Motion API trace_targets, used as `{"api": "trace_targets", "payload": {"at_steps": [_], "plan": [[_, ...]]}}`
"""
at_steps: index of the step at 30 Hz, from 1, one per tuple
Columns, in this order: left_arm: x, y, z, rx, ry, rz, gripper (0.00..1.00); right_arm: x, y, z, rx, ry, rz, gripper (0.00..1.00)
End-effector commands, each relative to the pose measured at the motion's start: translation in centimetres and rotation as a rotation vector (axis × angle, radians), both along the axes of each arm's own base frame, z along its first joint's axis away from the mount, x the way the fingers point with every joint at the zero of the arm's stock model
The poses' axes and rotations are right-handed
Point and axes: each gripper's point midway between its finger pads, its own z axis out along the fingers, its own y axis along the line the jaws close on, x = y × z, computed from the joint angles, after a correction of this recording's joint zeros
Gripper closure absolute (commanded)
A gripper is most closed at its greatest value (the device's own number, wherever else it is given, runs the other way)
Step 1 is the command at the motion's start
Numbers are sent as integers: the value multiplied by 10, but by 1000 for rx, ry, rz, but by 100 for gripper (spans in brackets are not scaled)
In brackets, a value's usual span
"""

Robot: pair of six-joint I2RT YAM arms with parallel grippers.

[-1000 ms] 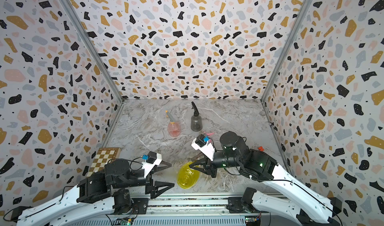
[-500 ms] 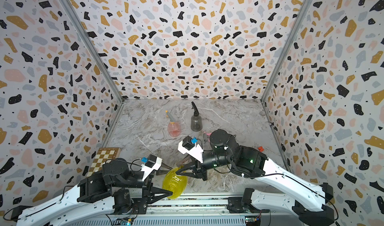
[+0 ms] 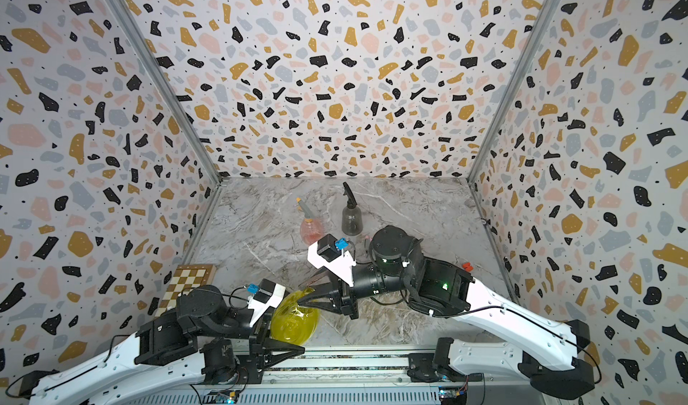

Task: Attach spray nozzles to spray bottles
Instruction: Pick up the spray bottle from the center of the board, then pick up the spray nozzle from the center of the board.

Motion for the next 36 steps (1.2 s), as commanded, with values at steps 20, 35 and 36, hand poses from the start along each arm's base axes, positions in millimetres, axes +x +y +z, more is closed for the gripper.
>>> {"api": "trace_targets", "payload": {"at_steps": [20,35,36], "plan": [[-1,3,13,-56,-29,4,31,3,-4,31,85,-40,-69,45],[29,29,42,-58,-94,241,89,213,-114,-129,-309,134,-972,26],[30,29,44,-55,-97,245,96,223,-118,-154,-362,161,-996,27]]}}
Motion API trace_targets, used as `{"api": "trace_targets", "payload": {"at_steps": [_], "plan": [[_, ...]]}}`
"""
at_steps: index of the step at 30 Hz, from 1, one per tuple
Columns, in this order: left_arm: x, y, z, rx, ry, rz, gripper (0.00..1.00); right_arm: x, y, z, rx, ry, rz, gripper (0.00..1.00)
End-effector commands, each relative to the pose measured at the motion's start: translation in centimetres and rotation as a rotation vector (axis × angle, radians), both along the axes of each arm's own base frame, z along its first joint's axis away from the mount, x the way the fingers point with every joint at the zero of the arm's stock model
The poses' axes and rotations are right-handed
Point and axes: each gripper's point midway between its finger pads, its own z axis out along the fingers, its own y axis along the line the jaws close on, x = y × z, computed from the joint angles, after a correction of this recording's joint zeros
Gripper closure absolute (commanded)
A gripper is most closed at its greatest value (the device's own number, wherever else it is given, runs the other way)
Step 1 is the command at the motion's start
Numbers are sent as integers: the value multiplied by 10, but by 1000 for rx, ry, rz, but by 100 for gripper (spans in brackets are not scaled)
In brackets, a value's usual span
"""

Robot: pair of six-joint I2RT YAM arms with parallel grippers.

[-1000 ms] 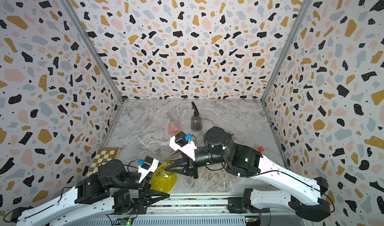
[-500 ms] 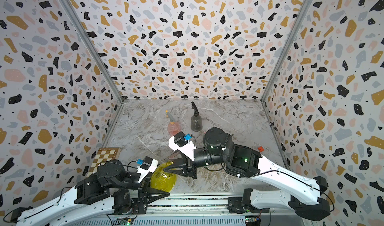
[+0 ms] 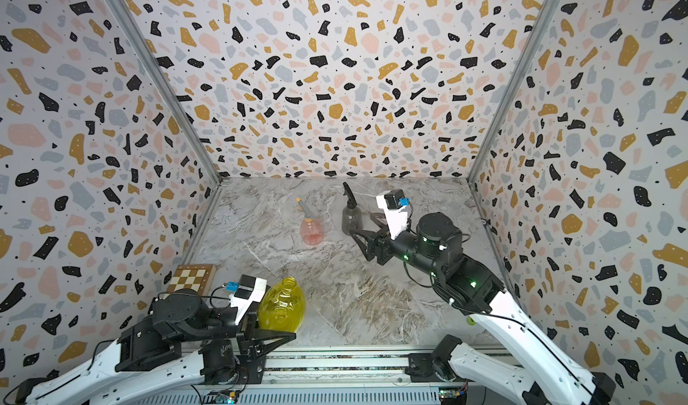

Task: Attach spray nozzles to spray bottles
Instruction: Pick up the spray nozzle from the center of the board.

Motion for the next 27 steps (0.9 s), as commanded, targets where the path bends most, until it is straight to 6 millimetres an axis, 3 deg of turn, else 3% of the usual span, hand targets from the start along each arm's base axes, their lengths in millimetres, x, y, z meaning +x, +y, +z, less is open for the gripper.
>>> {"api": "trace_targets", "payload": {"at_steps": [1,3,6,12,14,20,24,27], "plan": [[12,6,18,-13,-43,78,100,34,-17,-105,-180,225,-130,27],[16,7,21,-4,-44,102,100,51,-20,-142,-219,294,-161,27],[17,8,21,1,-50,112,100,75,-25,-180,-285,360,-231,29],[16,17,20,-23,-47,129,100,114,-28,-228,-436,415,-285,29],[15,20,21,-37,-47,133,100,124,-33,-238,-371,469,-289,29],[13,26,20,-61,-41,136,100,150,-54,-238,-202,491,-329,26],[13,27,18,-60,-34,141,100,164,-75,-256,-174,563,-406,26],[13,29,17,-67,-31,144,100,163,-87,-274,-146,636,-445,26]]}}
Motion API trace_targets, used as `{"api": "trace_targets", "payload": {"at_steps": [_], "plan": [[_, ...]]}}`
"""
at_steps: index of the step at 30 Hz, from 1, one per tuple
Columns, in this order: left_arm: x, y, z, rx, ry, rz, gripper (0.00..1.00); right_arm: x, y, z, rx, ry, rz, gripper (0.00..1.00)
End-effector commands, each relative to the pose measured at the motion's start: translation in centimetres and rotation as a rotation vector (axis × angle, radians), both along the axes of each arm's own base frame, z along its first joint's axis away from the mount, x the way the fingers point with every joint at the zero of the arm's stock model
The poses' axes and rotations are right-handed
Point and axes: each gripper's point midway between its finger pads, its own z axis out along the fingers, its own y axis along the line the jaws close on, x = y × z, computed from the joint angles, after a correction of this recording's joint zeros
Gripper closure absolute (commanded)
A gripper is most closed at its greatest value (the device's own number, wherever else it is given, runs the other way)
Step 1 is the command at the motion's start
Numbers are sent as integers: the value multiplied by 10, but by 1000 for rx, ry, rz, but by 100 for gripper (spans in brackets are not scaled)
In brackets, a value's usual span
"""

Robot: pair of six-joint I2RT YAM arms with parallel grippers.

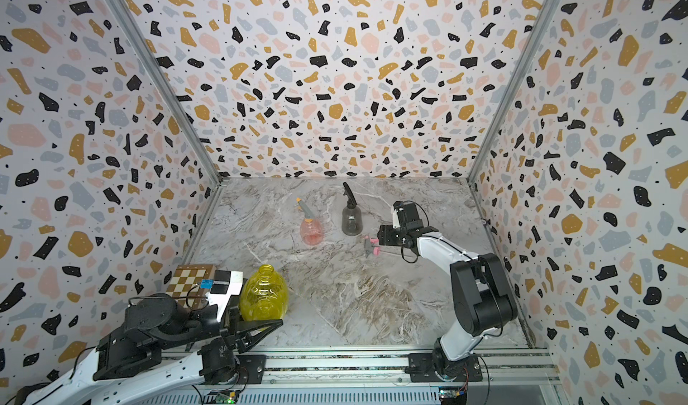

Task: Attach spray nozzles to spray bottles
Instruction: Pick up the spray nozzle from the center of the board.

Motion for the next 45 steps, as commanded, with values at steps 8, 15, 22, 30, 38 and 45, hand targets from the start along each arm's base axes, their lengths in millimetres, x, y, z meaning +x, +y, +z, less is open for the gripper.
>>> {"api": "trace_targets", "payload": {"at_steps": [8,15,22,30,38,45], "plan": [[2,8,3,-45,-10,29,100,-24,-5,-26,95,117,-74,27],[3,9,-3,-39,-10,42,100,-72,19,-18,178,142,2,27],[3,12,-3,-46,-11,49,100,-87,26,5,-22,62,76,28],[6,13,-5,-28,-8,65,100,-60,32,-15,-407,100,230,35],[9,13,-7,-24,-5,79,100,-39,45,-28,-522,115,281,38],[9,14,-8,-17,-4,84,100,-24,51,-41,-571,145,305,44]]}}
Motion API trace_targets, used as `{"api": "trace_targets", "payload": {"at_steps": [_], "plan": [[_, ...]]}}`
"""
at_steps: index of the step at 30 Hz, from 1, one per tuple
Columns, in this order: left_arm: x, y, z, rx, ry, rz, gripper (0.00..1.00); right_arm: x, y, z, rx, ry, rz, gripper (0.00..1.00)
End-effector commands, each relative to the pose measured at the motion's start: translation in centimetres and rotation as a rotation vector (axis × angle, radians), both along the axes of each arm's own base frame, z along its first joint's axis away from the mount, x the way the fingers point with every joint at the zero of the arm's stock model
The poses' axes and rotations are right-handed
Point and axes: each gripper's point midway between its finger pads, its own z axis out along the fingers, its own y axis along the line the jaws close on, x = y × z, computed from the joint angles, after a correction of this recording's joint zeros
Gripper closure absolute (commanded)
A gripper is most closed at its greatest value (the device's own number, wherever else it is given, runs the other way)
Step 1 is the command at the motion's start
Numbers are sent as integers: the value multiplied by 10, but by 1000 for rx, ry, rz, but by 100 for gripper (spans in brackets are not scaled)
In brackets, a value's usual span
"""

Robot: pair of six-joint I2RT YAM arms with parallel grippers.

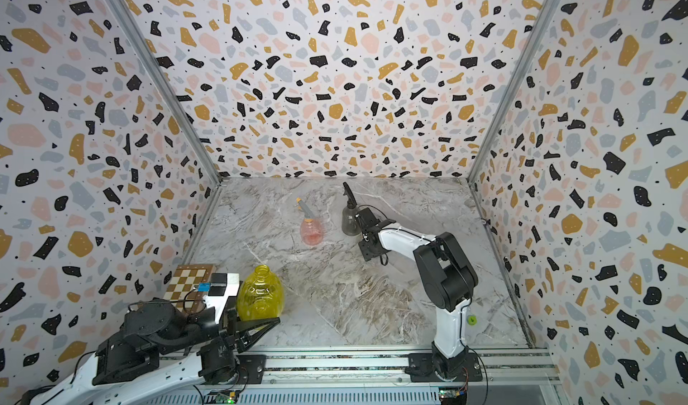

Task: Attach spray nozzles to spray bottles
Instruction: Pick up the spray nozzle from the center of the board.

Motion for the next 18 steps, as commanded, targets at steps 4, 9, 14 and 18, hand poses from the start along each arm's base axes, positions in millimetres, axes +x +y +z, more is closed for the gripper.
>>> {"api": "trace_targets", "payload": {"at_steps": [4,9,14,18], "plan": [[3,0,7,-29,-13,16,100,7,-1,-1,-65,25,32,46],[3,0,7,-27,-13,18,100,7,2,-8,-61,45,46,50],[4,-2,6,-20,-10,15,100,3,7,-15,-29,73,54,60],[4,-3,6,-17,-8,16,100,0,10,-14,14,78,51,69]]}}
